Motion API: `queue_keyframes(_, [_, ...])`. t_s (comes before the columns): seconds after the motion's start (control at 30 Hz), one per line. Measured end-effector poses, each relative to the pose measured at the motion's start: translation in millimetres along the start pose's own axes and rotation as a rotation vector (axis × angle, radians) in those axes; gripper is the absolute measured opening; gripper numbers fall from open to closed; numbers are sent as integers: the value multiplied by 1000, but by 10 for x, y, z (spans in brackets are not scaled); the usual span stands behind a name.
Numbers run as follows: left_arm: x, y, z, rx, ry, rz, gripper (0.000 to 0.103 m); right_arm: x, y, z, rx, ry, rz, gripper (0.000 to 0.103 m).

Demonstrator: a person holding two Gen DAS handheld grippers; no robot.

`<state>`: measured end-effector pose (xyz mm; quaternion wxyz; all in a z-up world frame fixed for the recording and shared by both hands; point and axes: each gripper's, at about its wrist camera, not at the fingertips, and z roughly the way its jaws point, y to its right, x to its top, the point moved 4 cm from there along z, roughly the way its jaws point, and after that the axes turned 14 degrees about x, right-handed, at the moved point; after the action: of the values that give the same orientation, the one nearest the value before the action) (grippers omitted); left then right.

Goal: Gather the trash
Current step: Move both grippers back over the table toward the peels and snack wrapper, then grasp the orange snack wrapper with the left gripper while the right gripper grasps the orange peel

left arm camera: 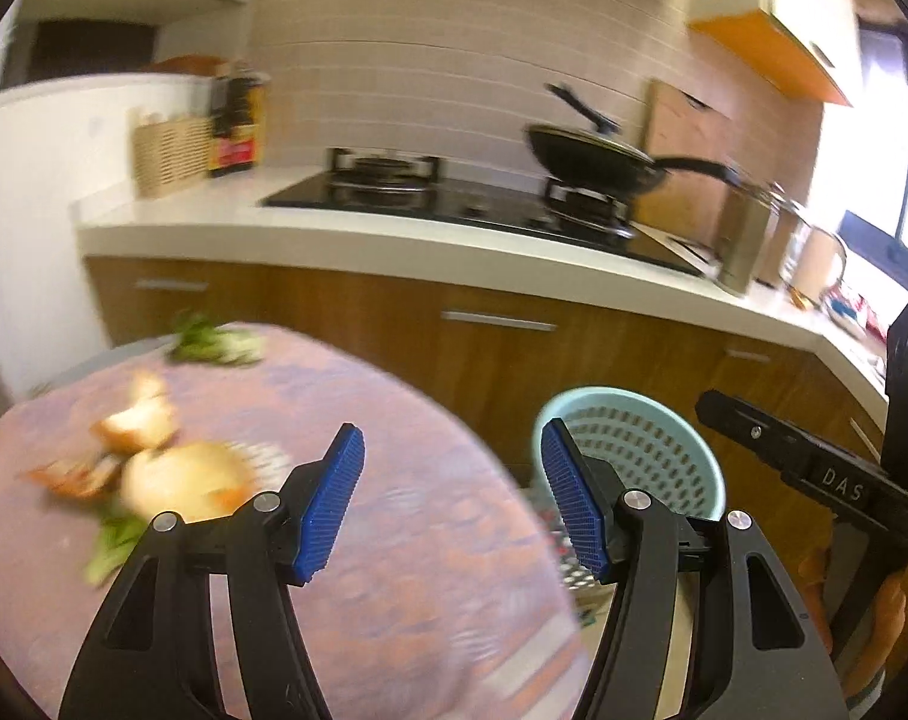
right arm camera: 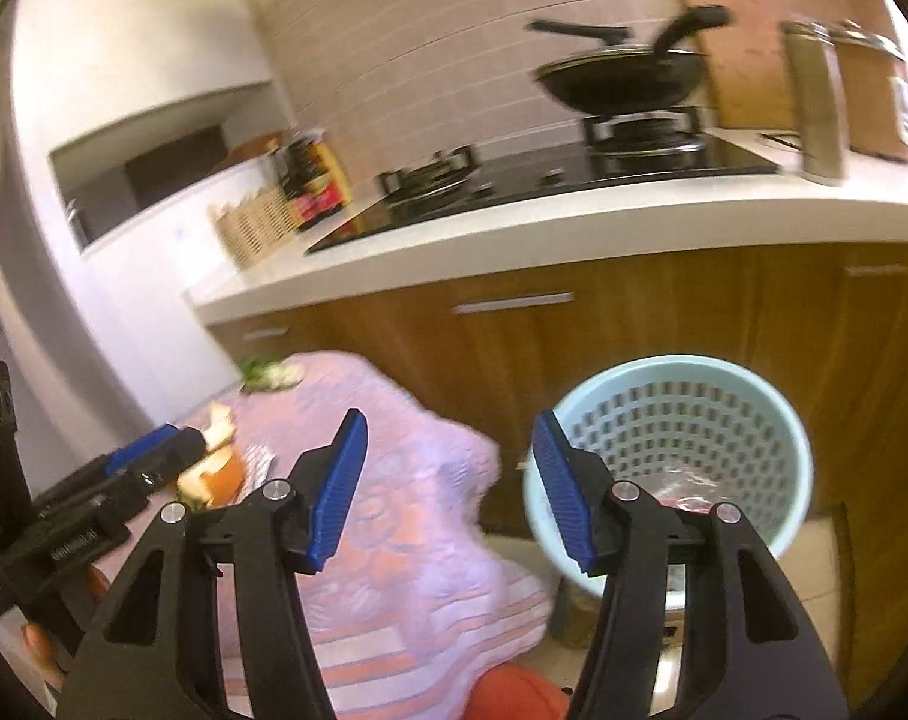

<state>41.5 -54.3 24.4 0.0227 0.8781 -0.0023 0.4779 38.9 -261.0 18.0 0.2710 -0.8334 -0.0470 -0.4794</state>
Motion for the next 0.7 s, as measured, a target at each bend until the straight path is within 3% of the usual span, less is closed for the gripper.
queue_keyframes(0.37, [-80,-1642,-194,144,7,-249,60,-482,-800,881,95,-129,-106,54])
queue_keyframes(0.7, [-104,-2339,75,173,-52,-366,58,-526,-1340,1568,239,-205,-150,54])
